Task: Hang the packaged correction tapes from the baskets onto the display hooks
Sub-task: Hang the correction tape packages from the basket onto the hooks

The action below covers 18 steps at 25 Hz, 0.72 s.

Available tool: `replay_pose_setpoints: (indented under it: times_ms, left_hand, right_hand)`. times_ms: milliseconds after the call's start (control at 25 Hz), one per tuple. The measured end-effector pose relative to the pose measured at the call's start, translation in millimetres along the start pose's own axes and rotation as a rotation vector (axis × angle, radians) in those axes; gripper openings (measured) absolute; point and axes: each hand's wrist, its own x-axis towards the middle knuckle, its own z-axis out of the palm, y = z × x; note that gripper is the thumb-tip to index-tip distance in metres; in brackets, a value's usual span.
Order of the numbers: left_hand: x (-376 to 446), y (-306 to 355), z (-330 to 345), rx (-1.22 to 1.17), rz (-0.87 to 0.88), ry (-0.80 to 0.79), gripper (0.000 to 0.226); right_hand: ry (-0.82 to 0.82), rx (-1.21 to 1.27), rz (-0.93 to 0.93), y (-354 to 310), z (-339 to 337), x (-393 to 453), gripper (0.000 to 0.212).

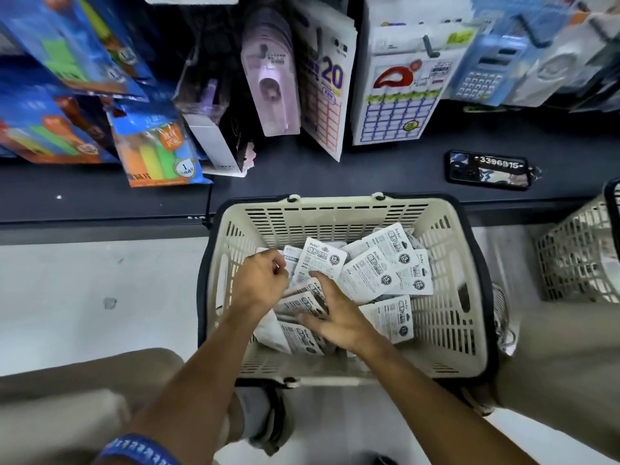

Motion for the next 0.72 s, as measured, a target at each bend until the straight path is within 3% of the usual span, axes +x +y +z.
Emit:
replay_pose_setpoints:
  times_ms: [160, 280, 360, 600, 720]
  left_hand:
    - [-4, 2, -4, -0.088, -0.004, 0.028, 0.020]
    - [-4, 1, -4, -0.099, 0.003, 0.050, 0.014]
    - [-4, 1, -2, -0.105, 0.003, 0.054, 0.014]
    - [-5, 5, -2, -0.058, 0.008, 0.035, 0.013]
    - [-4, 9, -6, -0.254, 0.014, 0.008, 0.017]
  right_hand:
    - [0.027, -0.359, -0.166, 1, 2, -5, 0.093]
    - [-0.025, -0.549, -0.026, 0, 0, -3, 0.062]
    - [-0.042, -0.637, 0.092, 1, 2, -5, 0.052]
    - [-0.063, -0.555, -0.007, -17, 11, -4, 0.024]
    - [-0.023, -0.169, 0.161, -36, -21, 2, 0.012]
